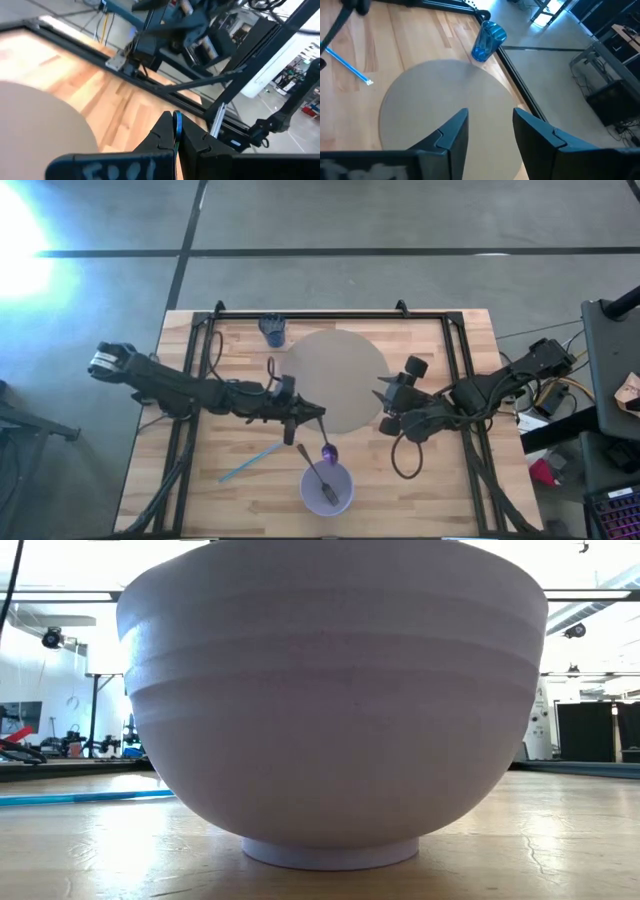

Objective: Pick & Place Utensil
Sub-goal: Put the blue spoon into the purple bowl

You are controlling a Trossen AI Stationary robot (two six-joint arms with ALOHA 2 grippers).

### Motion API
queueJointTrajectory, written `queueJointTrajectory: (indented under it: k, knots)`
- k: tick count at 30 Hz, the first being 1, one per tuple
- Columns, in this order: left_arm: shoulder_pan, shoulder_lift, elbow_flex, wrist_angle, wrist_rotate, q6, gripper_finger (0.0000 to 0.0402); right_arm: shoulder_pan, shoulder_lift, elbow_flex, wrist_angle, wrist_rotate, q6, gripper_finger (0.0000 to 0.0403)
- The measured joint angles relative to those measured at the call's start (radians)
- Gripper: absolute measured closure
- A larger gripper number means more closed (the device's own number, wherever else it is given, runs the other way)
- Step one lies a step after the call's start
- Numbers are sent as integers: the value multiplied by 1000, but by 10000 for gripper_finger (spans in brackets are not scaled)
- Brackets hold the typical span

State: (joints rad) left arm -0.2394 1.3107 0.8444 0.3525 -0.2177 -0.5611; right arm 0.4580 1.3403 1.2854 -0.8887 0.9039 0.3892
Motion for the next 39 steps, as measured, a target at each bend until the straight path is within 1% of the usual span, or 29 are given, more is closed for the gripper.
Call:
queueJointTrajectory:
  k: [4, 8, 16, 21, 32, 39]
  knots:
    - [0, 36, 0, 52, 49, -30, 401, 0, 1, -3, -1, 0, 2, 258]
    - [0, 63, 0, 50, 65, -58, 401, 0, 2, -8, 1, 0, 3, 259]
    - [-2, 130, 0, 59, 107, -102, 401, 0, 2, -15, 2, 1, 4, 250]
    - [-3, 163, 1, 101, 131, -120, 401, 0, 2, -17, 3, 1, 4, 254]
    - [-3, 224, 1, 101, 144, -129, 401, 0, 2, -30, 7, 1, 4, 270]
    - [-3, 241, 1, 104, 148, -141, 401, 0, 2, -32, 10, 1, 4, 265]
